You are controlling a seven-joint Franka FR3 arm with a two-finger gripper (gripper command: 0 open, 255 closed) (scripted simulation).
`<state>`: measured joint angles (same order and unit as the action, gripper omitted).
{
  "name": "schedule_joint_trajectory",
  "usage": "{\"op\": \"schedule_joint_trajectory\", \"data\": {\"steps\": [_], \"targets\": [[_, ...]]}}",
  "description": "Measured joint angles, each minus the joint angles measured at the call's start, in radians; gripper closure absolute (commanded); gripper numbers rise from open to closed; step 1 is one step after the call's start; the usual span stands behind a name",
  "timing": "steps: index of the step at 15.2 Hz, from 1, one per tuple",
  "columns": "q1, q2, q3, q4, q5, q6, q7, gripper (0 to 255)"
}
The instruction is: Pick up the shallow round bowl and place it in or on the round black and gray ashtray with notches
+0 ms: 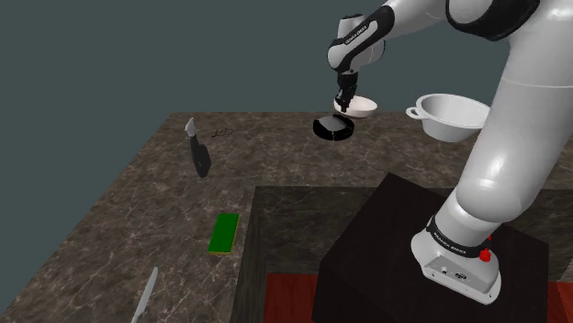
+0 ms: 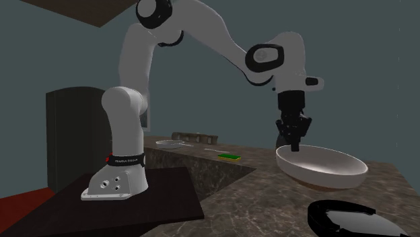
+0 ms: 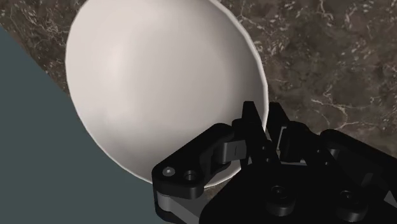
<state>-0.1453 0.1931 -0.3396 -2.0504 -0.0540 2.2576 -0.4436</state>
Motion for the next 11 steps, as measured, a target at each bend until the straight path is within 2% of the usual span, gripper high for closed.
{"op": "schedule_joint_trajectory", "data": {"steps": [6, 8, 11], "targets": [[-0.015, 0.218, 0.032, 0.335, 0.073, -0.127, -0.008, 255], [-0.021, 0.261, 0.038, 0.396, 0.083, -0.146, -0.009, 255], [-0.023, 0.288, 0.042, 0.407, 0.09, -0.131, -0.007, 255]]}}
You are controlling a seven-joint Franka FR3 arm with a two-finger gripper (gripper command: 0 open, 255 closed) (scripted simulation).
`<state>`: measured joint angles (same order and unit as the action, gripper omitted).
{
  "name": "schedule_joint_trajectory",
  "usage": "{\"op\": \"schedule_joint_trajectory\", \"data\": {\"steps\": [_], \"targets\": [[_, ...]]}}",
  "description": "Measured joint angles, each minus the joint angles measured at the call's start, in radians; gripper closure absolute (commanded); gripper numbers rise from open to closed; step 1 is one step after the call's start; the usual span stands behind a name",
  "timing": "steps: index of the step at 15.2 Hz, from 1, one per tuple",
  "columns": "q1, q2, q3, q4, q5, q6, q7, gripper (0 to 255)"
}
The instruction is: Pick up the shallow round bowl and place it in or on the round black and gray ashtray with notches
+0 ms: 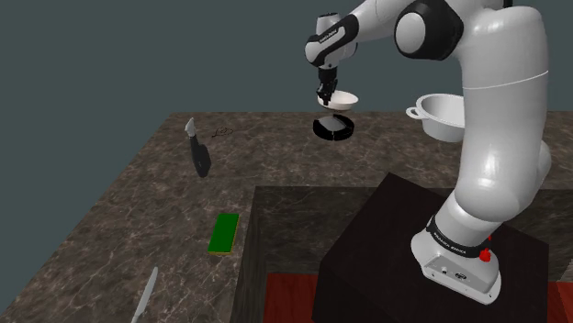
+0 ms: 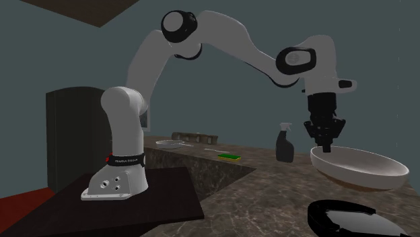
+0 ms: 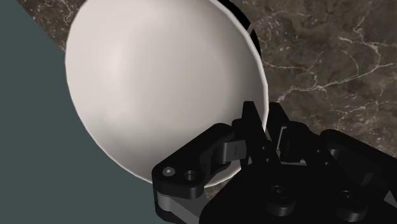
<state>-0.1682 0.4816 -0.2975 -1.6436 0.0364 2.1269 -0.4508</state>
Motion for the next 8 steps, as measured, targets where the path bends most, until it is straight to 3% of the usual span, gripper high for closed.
{"op": "schedule_joint_trajectory", "data": {"steps": [8], "targets": [[-0.006, 0.054, 0.009, -0.029, 0.014, 0.082, -0.001, 255]]}}
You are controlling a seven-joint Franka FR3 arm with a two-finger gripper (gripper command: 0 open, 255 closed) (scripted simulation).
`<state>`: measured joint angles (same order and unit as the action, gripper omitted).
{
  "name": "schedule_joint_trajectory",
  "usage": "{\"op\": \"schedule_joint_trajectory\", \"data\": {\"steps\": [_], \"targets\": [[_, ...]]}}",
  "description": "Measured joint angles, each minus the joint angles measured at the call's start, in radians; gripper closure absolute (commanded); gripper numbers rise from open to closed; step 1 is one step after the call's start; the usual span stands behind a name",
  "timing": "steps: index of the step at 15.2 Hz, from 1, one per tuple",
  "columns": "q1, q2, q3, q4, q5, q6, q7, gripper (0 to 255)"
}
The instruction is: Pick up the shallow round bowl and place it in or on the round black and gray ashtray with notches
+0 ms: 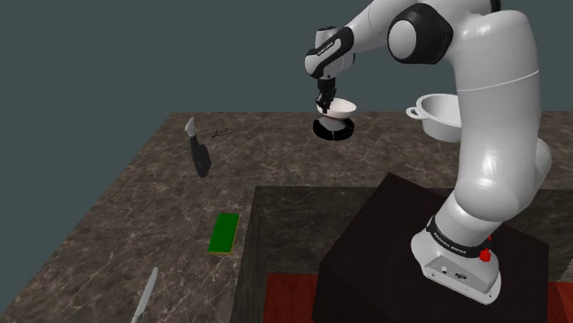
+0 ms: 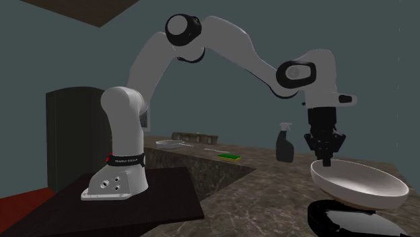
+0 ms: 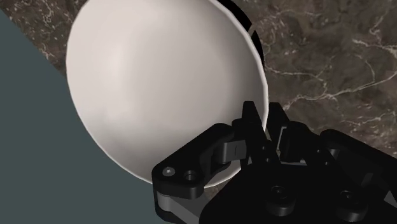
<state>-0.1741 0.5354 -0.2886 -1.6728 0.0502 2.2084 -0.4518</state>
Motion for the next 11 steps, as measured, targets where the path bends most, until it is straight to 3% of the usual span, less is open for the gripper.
{"op": "schedule_joint_trajectory", "data": {"steps": [11], "targets": [[-0.009, 0.066, 0.012, -0.021, 0.016, 0.087, -0.004, 255]]}}
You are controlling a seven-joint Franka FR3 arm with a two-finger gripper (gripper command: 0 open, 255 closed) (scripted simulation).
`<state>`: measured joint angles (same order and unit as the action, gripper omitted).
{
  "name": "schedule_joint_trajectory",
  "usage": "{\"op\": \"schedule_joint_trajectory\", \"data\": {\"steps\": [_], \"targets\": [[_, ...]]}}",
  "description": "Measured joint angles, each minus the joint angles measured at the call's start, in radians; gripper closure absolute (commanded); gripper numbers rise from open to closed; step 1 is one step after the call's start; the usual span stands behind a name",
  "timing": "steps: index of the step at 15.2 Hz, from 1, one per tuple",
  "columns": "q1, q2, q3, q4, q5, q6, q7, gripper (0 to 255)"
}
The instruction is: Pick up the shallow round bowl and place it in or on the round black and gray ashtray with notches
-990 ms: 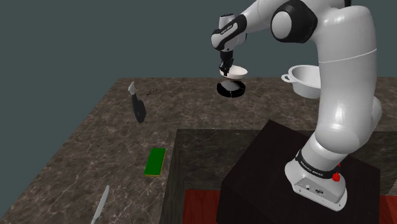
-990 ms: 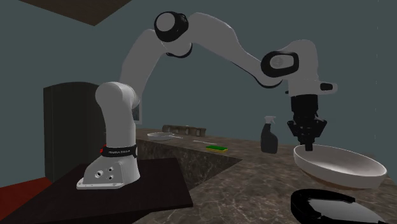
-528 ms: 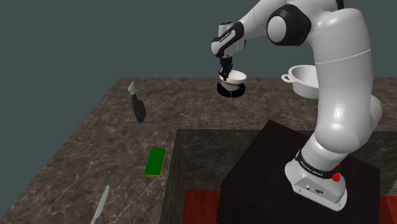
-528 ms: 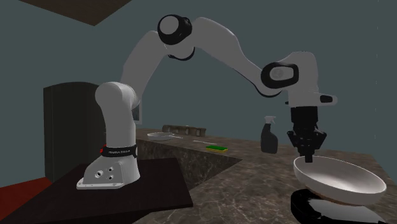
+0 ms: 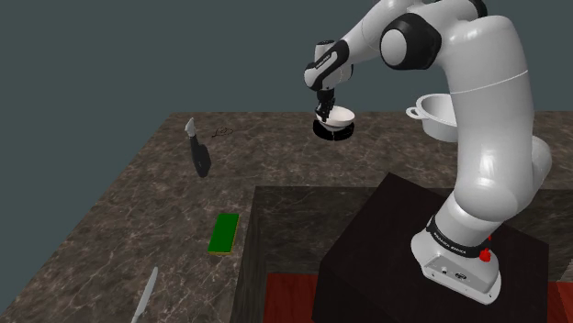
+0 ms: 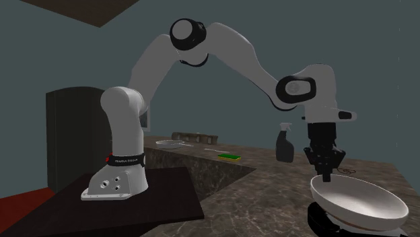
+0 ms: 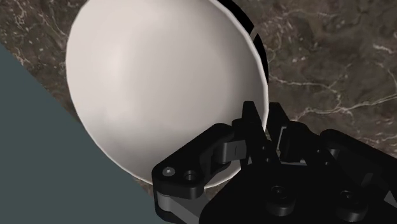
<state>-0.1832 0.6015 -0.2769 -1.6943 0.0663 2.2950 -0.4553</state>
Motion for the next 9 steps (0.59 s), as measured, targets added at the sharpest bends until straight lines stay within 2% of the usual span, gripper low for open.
{"op": "schedule_joint_trajectory", "data": {"steps": [3, 4, 9], "targets": [[0.0, 0.0, 0.0, -0.001, 0.0, 0.001, 0.0, 255], [0.0, 0.0, 0.0, -0.001, 0.0, 0.001, 0.0, 0], [0.0, 0.0, 0.0, -0.001, 0.0, 0.001, 0.0, 0]]}}
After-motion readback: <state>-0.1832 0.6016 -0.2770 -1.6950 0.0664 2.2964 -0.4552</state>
